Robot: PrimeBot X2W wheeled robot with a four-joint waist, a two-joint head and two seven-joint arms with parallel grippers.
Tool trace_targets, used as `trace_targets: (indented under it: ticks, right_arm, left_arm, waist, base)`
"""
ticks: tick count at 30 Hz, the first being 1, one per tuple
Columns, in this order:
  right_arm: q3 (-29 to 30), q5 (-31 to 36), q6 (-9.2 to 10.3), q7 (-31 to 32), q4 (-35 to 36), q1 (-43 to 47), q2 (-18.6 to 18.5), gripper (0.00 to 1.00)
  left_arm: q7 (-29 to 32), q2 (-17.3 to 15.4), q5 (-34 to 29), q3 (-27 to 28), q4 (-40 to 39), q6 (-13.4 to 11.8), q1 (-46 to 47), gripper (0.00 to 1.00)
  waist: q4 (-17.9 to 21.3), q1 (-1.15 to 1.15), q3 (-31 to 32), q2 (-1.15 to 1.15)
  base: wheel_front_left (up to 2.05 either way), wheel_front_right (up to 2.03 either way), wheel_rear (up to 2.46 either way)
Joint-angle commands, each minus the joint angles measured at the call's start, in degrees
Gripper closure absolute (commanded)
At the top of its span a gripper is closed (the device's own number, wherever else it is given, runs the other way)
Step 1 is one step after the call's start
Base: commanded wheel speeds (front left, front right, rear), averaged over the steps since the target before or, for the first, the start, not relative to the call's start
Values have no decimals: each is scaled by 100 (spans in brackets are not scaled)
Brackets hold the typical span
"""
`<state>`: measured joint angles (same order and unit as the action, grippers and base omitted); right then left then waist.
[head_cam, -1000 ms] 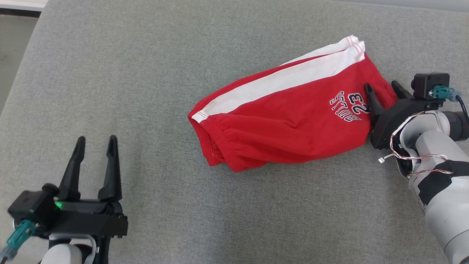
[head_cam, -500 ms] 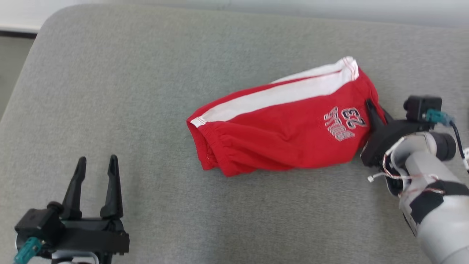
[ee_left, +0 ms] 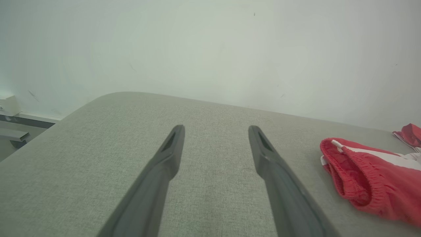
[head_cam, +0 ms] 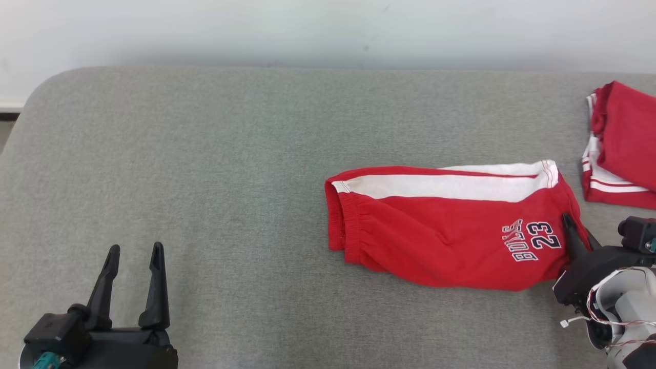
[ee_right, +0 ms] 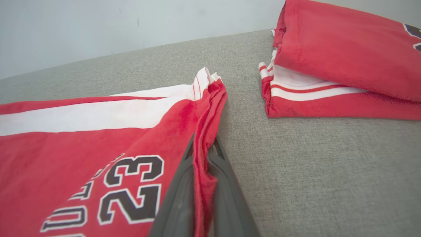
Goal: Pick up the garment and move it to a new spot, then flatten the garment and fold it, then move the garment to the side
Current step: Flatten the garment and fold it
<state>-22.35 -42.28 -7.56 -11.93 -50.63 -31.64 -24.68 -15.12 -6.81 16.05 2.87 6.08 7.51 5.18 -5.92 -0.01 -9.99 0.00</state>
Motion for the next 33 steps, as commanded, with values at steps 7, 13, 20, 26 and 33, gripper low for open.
trace_targets:
  ticks: [7,13,20,26,33]
  right_arm:
    - [131,226,15,-64,327,-73,141,100]
    - [33,422,15,-90,915,-77,410,100]
    - [-188,716,15,28,1558,33,812,100]
    - [-196,994,15,54,1715,188,1461,100]
    - [-240,1087,15,-41,1536,380,1983,100]
  left_arm:
    - [1,8,-45,2,-7,-8,-108,0]
    - [1,17,-45,28,39,-8,-168,0]
    - [1,66,-57,33,18,-8,-173,0]
    - [1,152,-8,-30,27,-8,-51,0]
    - [1,202,52,-102,101,-8,61,0]
  waist:
    - [114,1,132,0]
    - [68,1,256,0]
    - [-29,1,289,0]
    - [-253,1,206,0]
    - [-557,1,84,0]
  base:
    - [0,0,0]
    - [0,0,0]
    - [0,0,0]
    - [0,0,0]
    - [0,0,0]
